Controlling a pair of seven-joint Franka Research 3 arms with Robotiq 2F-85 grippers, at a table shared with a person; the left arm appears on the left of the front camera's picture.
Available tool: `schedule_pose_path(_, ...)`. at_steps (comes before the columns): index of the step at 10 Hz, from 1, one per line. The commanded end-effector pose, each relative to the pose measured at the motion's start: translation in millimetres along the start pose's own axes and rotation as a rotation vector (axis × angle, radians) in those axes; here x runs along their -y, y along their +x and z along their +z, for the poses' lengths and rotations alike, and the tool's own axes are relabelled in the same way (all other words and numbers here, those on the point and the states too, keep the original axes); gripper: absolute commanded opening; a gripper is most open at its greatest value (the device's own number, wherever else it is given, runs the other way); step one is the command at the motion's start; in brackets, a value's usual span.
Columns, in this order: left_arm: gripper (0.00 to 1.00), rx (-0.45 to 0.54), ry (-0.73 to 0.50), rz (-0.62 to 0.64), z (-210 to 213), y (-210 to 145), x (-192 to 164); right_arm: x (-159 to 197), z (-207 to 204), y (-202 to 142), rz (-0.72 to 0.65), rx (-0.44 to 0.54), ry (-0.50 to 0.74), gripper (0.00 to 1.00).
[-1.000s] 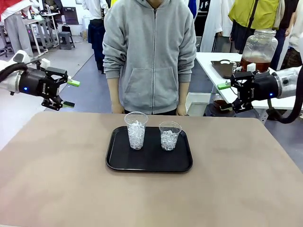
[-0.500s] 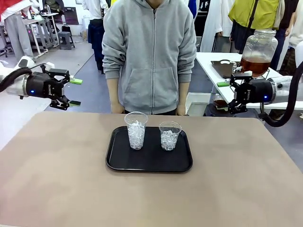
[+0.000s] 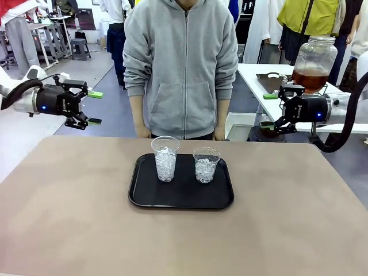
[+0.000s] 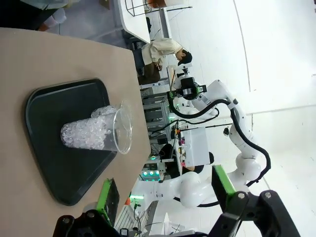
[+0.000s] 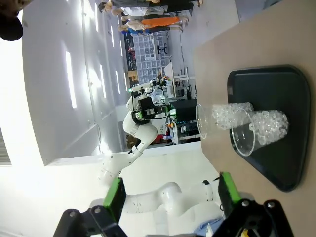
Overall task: Pour the drink into the iced cup.
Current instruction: Pick up the iced cup indicated by the human and present it to them.
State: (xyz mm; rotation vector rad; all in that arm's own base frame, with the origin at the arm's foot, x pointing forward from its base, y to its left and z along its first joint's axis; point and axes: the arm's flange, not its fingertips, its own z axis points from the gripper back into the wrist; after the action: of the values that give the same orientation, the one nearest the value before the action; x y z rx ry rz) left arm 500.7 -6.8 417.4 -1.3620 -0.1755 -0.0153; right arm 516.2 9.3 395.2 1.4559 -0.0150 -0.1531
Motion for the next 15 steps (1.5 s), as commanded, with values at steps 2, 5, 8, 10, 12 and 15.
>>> schedule_pose_path(2, 1.0, -0.009, 0.008, 0.0, -1.1, -1.1, -1.3, -1.0, -0.3, -0.3, 0.005, 0.0, 0.0, 1.0)
schedule_pose_path(5, 1.0, -0.009, 0.008, 0.0, -1.1, -1.1, -1.3, -1.0, -0.3, -0.3, 0.005, 0.0, 0.0, 1.0)
schedule_pose_path(8, 1.0, -0.009, 0.008, 0.0, -1.1, -1.1, -1.3, -1.0, -0.3, -0.3, 0.005, 0.0, 0.0, 1.0)
schedule_pose_path(10, 1.0, -0.009, 0.008, 0.0, -1.1, -1.1, -1.3, -1.0, -0.3, -0.3, 0.005, 0.0, 0.0, 1.0)
schedule_pose_path(12, 1.0, -0.009, 0.008, 0.0, -1.1, -1.1, -1.3, -1.0, -0.3, -0.3, 0.005, 0.0, 0.0, 1.0)
schedule_pose_path(15, 1.0, -0.009, 0.008, 0.0, -1.1, -1.1, -1.3, -1.0, -0.3, -0.3, 0.005, 0.0, 0.0, 1.0)
